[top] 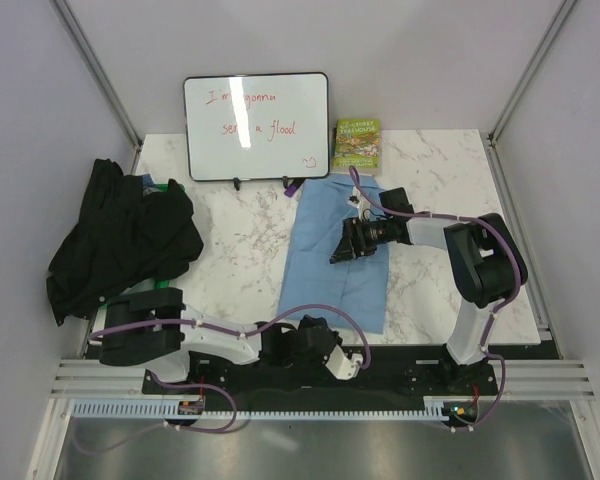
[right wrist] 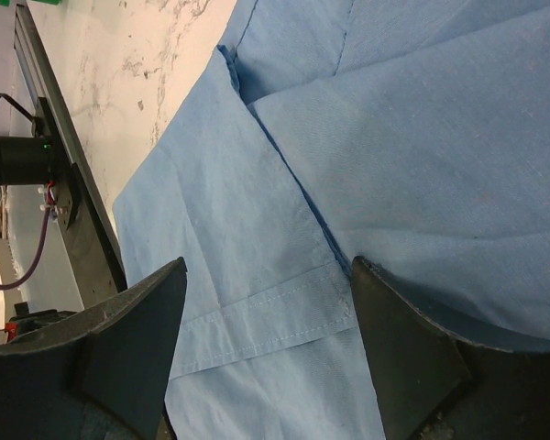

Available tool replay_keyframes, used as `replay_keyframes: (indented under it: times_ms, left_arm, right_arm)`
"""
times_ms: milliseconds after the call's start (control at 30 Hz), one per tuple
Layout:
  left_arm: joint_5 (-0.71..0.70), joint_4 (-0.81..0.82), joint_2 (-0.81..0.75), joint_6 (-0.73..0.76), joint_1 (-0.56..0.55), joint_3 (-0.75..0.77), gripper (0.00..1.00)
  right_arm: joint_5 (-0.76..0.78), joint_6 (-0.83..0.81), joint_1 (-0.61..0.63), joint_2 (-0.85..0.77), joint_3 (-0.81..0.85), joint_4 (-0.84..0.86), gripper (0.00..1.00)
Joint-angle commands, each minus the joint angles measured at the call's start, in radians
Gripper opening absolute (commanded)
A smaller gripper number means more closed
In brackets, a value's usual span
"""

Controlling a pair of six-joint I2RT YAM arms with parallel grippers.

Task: Fold and stack the long sleeve shirts
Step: Fold the shirt

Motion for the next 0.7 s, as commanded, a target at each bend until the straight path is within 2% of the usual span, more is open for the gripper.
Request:
replay_keyframes:
  times_ms: [0,300,500,667]
  left_arm:
    - [0.006,-0.050,-0.033,-0.068,0.000,0.033,0.02]
    - [0.182,-0.394,-0.170,-0.230,-0.001,0.165,0.02]
    - [0.297,-0.526,-0.244,-0.281,-0.004,0.225,0.02]
    - [0.406,-0.730,-0.251,-0.352,-0.017,0.341,0.02]
  right_arm:
    - [0.073,-0.031,0.015,0.039,-0.044,-0.090,0.81]
    - [0.054,-0.094,0.015,-0.091,-0.035,-0.211,0.89]
    - [0.076,-0.193,0.015,-0.143,0.077,-0.330,0.95]
    - [0.115,-0.261,0.011,-0.120,0.191,-0.376,0.95]
